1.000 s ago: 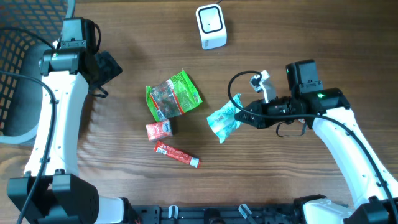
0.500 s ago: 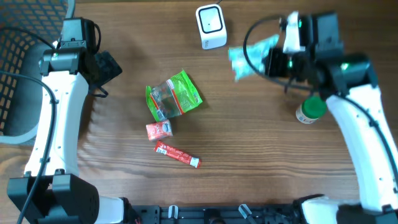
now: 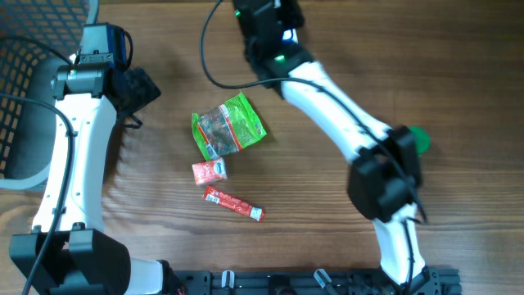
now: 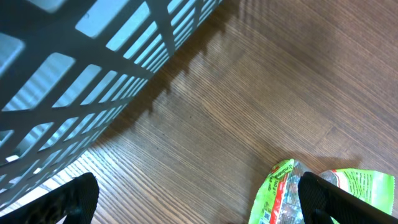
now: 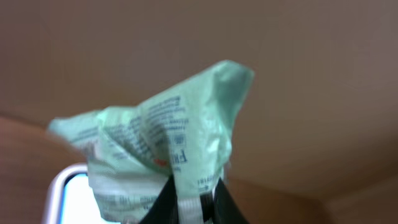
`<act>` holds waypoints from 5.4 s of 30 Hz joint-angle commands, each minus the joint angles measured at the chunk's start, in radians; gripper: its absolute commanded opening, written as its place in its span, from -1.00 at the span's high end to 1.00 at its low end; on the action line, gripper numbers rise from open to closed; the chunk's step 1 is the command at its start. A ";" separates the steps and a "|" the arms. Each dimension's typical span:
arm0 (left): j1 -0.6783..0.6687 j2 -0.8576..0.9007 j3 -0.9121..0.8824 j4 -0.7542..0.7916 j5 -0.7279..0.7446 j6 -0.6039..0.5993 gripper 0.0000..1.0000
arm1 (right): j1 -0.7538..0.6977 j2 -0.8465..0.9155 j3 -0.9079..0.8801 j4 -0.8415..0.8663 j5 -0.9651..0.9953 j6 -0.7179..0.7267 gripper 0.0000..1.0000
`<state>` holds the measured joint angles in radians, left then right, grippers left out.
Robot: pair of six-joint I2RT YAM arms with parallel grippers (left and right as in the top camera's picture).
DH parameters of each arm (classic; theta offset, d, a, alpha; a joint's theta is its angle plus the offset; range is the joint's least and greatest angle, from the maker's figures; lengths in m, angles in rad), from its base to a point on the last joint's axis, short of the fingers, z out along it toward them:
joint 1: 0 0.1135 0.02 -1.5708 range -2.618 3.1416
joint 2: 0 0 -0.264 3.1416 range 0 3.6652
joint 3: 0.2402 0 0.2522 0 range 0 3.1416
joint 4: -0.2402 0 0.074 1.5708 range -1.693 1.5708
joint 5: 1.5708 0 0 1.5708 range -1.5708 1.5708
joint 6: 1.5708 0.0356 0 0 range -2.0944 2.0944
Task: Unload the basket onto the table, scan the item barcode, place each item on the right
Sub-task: 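Carry the pouch up to the white scanner window with the right gripper, then move the pouch right and release it beside the bottle, then reach the right gripper down and grasp the red stick, then hold the red stick up before the white scanner with the right gripper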
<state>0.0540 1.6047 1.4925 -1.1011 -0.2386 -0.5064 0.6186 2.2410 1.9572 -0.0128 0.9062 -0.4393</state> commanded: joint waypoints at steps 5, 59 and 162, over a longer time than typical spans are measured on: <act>0.007 -0.007 0.009 0.000 -0.010 0.004 -1.00 | 0.013 0.292 0.014 0.665 0.179 -0.912 0.91; 0.007 -0.007 0.009 0.000 -0.010 0.004 -1.00 | -0.429 -0.529 -0.329 -1.152 -0.894 0.222 0.92; 0.007 -0.007 0.009 0.000 -0.010 0.004 -1.00 | 0.197 -1.298 -0.935 -0.931 -1.032 0.522 0.91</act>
<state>0.0540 1.6047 1.4925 -1.1007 -0.2386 -0.5064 0.8207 0.9253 1.0199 -0.9565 -0.1173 0.0593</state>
